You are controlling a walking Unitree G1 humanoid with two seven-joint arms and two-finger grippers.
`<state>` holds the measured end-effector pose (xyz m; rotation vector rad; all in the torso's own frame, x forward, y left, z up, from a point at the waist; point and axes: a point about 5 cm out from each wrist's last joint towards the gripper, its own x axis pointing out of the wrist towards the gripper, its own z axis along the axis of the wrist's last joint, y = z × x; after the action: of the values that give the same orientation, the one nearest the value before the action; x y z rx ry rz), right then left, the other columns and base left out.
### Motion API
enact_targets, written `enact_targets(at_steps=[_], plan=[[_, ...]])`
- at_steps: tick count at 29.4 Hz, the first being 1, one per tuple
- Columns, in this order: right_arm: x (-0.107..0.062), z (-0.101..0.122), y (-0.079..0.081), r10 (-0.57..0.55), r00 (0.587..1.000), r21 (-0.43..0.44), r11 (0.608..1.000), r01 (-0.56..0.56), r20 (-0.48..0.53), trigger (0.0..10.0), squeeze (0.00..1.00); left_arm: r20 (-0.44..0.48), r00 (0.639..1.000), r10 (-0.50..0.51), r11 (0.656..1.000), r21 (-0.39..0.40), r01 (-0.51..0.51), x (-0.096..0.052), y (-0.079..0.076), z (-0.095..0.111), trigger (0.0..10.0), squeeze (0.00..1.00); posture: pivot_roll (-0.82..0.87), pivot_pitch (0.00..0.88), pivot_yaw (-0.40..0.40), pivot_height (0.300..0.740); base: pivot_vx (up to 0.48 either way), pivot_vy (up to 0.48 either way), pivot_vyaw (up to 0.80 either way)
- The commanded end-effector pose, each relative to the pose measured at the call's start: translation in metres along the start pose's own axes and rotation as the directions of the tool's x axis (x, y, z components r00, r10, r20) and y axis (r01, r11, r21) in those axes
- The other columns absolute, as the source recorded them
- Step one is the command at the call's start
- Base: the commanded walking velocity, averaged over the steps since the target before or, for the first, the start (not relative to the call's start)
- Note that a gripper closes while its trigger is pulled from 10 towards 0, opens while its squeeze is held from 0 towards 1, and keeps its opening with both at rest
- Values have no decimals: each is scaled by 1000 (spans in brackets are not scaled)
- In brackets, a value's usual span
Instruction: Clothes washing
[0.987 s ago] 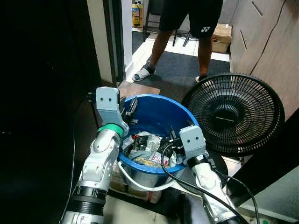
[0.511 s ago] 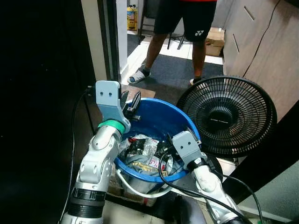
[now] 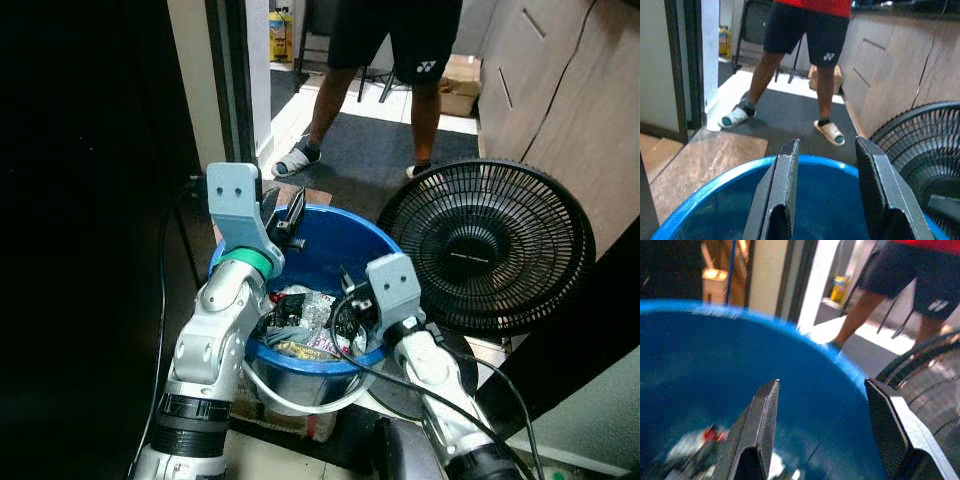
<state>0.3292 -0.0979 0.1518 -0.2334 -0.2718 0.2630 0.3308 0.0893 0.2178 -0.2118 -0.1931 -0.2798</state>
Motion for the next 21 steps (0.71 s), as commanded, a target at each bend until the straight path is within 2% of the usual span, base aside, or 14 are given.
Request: enact_targets(at_steps=[1, 6, 10, 12, 14, 16, 18, 19, 20, 21], plan=[[4, 6, -7, -5, 1000, -11, 1000, 5, 20, 10000, 0, -30, 1000, 5, 1000, 26, -4, -5, 2, -6, 10000, 0, 59, 0, 8, 470, 0, 0, 0], [2, 3, -12, 13, 1000, -25, 1000, -13, -6, 10000, 0, -74, 997, 22, 996, 89, -15, -10, 10, -8, 10000, 0, 66, 0, 11, 470, 0, 0, 0], [1, 2, -13, 14, 1000, -13, 1000, -14, -13, 10000, 0, -82, 996, 24, 995, 97, -16, -10, 14, -6, 10000, 0, 66, 0, 11, 470, 0, 0, 0], [1, 2, -11, 16, 1000, -9, 1000, -16, -13, 10000, 0, -145, 988, 52, 992, 123, -34, -9, 23, -5, 10000, 0, 77, 0, 15, 470, 0, 0, 0], [1, 2, -11, 16, 1000, -9, 1000, -16, -13, 10000, 0, -145, 988, 52, 992, 123, -34, -9, 23, -5, 10000, 0, 77, 0, 15, 470, 0, 0, 0], [3, 2, -8, 23, 1000, -2, 1000, -23, -11, 10000, 0, -207, 973, 101, 988, 133, -74, -5, 34, -4, 10000, 0, 86, 0, 15, 470, 0, 0, 0], [3, 2, -8, 23, 1000, -2, 1000, -23, -11, 10000, 0, -207, 973, 101, 988, 133, -74, -5, 34, -4, 10000, 0, 86, 0, 15, 470, 0, 0, 0], [5, 3, -5, 34, 999, 3, 999, -34, -9, 10000, 0, -242, 960, 142, 983, 145, -109, -2, 46, -4, 10000, 0, 95, 0, 13, 470, 0, 0, 0], [5, 3, -5, 34, 999, 3, 999, -34, -9, 10000, 0, -242, 960, 142, 983, 145, -109, -2, 46, -4, 10000, 0, 95, 0, 13, 470, 0, 0, 0], [8, 4, -2, 48, 999, 6, 999, -48, -9, 10000, 0, -266, 945, 188, 976, 157, -150, -1, 62, -3, 10000, 0, 104, 2, 12, 470, 0, 0, 0]])
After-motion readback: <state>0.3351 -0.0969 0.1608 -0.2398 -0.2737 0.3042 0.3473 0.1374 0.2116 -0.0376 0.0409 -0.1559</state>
